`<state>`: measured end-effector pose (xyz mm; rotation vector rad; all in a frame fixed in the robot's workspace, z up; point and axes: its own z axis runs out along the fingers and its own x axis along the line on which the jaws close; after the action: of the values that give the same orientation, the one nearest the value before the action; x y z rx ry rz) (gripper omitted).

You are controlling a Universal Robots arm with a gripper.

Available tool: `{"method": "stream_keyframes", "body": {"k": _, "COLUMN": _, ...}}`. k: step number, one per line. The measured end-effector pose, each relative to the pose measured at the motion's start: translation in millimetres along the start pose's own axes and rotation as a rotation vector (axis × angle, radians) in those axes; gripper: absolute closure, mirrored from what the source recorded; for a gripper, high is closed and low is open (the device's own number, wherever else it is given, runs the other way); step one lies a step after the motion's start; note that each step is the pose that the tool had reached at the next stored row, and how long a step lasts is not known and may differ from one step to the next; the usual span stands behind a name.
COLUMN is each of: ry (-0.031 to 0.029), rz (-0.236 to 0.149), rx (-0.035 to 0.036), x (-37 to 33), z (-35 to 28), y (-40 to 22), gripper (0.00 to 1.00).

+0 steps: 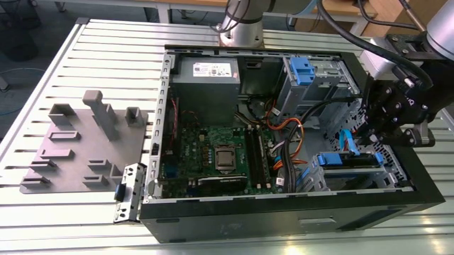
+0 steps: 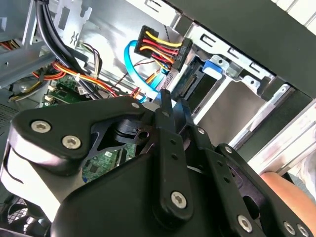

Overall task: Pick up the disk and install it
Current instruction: 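Insert the second disk wire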

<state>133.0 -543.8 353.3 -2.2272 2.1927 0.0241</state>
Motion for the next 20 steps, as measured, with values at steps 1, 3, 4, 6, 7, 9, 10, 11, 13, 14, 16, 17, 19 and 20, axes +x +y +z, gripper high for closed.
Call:
{"method": "stream_keyframes", "body": {"k": 1, "ry": -0.0001, "rz": 0.000, "rx": 0.0000, "x": -0.2, "z": 0.2, "y": -1.4, "gripper": 0.76}}
{"method": "stream_keyframes", "body": {"k": 3, "ry": 0.0000, "rz": 0.000, "rx": 0.0000, "x": -0.5, "z": 0.5, "y": -4.7, "gripper": 0.76}}
{"method": "stream_keyframes", "body": {"k": 4, "ry": -0.0002, "rz": 0.000, "rx": 0.0000, "x": -0.6, "z": 0.7, "y": -6.6, "gripper": 0.76}}
{"method": "stream_keyframes", "body": {"k": 6, "ry": -0.0001, "rz": 0.000, "rx": 0.0000, "x": -0.9, "z": 0.9, "y": -8.4, "gripper": 0.76}}
{"method": "stream_keyframes", "body": {"k": 7, "ry": -0.0001, "rz": 0.000, "rx": 0.0000, "x": -0.9, "z": 0.9, "y": -8.4, "gripper": 0.76}}
{"method": "stream_keyframes", "body": {"k": 9, "ry": 0.0000, "rz": 0.000, "rx": 0.0000, "x": -0.9, "z": 0.9, "y": -8.4, "gripper": 0.76}}
{"method": "stream_keyframes", "body": {"k": 10, "ry": -0.0001, "rz": 0.000, "rx": 0.0000, "x": -1.0, "z": 1.0, "y": -8.4, "gripper": 0.76}}
{"method": "stream_keyframes", "body": {"k": 11, "ry": -0.0001, "rz": 0.000, "rx": 0.0000, "x": -1.0, "z": 1.0, "y": -8.4, "gripper": 0.76}}
{"method": "stream_keyframes", "body": {"k": 13, "ry": 0.0000, "rz": 0.000, "rx": 0.0000, "x": -1.1, "z": 1.0, "y": -8.4, "gripper": 0.76}}
{"method": "stream_keyframes", "body": {"k": 14, "ry": -0.0001, "rz": 0.000, "rx": 0.0000, "x": -1.1, "z": 1.0, "y": -8.4, "gripper": 0.76}}
{"method": "stream_keyframes", "body": {"k": 16, "ry": 0.0000, "rz": 0.000, "rx": 0.0000, "x": -1.2, "z": 1.0, "y": -8.4, "gripper": 0.70}}
{"method": "stream_keyframes", "body": {"k": 17, "ry": -0.0001, "rz": 0.000, "rx": 0.0000, "x": -1.2, "z": 1.1, "y": -8.4, "gripper": 0.64}}
{"method": "stream_keyframes", "body": {"k": 19, "ry": 0.0001, "rz": 0.000, "rx": 0.0000, "x": -3.1, "z": 1.5, "y": -8.6, "gripper": 0.64}}
{"method": "stream_keyframes", "body": {"k": 20, "ry": 0.0000, "rz": 0.000, "rx": 0.0000, "x": -4.8, "z": 2.3, "y": -9.3, "gripper": 0.64}}
